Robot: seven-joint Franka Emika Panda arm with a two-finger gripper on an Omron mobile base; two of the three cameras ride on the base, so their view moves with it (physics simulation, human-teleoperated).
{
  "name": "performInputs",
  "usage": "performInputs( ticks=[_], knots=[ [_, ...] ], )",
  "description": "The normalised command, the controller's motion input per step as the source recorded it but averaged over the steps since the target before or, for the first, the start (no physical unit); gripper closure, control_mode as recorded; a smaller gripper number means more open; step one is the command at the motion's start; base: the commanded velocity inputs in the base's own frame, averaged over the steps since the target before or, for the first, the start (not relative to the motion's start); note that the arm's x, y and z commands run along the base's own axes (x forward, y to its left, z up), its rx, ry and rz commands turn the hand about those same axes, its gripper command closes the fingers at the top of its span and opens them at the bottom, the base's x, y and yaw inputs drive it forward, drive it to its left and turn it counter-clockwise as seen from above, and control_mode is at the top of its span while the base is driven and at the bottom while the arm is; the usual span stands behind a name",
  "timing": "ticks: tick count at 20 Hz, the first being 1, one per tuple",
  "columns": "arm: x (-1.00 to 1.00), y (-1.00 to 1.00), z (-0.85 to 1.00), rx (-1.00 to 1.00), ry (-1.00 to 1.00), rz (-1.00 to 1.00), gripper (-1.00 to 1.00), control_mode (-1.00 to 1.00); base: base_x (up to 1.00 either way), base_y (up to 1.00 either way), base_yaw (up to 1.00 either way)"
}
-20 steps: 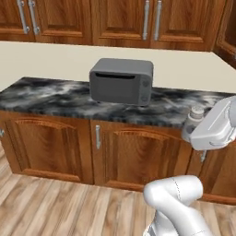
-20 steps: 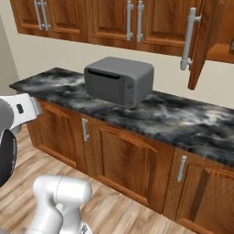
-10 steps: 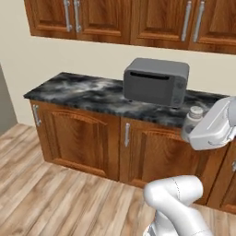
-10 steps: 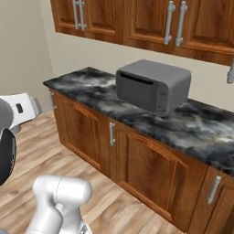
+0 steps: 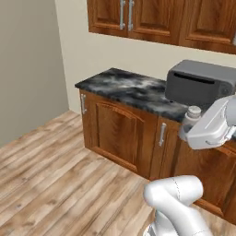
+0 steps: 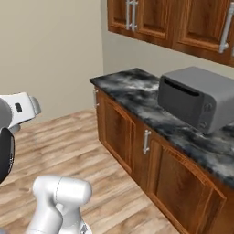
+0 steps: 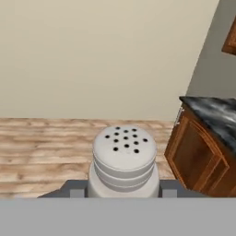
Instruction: Collect the turmeric, ketchup, and shaker from the cabinet and place them next to the stove.
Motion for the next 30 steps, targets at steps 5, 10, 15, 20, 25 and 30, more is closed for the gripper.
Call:
performInputs(
  ticks=[5,10,15,20,25,30],
  knots=[
    [0.0,0.0,0.0,0.0,0.0,0.0,1.0,1.0,0.25,0.0,0.59],
    [0.0,0.0,0.0,0.0,0.0,0.0,1.0,1.0,0.12,0.0,0.61],
    [0.0,0.0,0.0,0.0,0.0,0.0,1.0,1.0,0.12,0.0,0.62],
    [0.0,0.0,0.0,0.0,0.0,0.0,1.0,1.0,0.15,0.0,0.62],
    [0.0,0.0,0.0,0.0,0.0,0.0,1.0,1.0,0.14,0.0,0.62],
    [0.0,0.0,0.0,0.0,0.0,0.0,1.0,1.0,0.16,0.0,0.61]
  ],
)
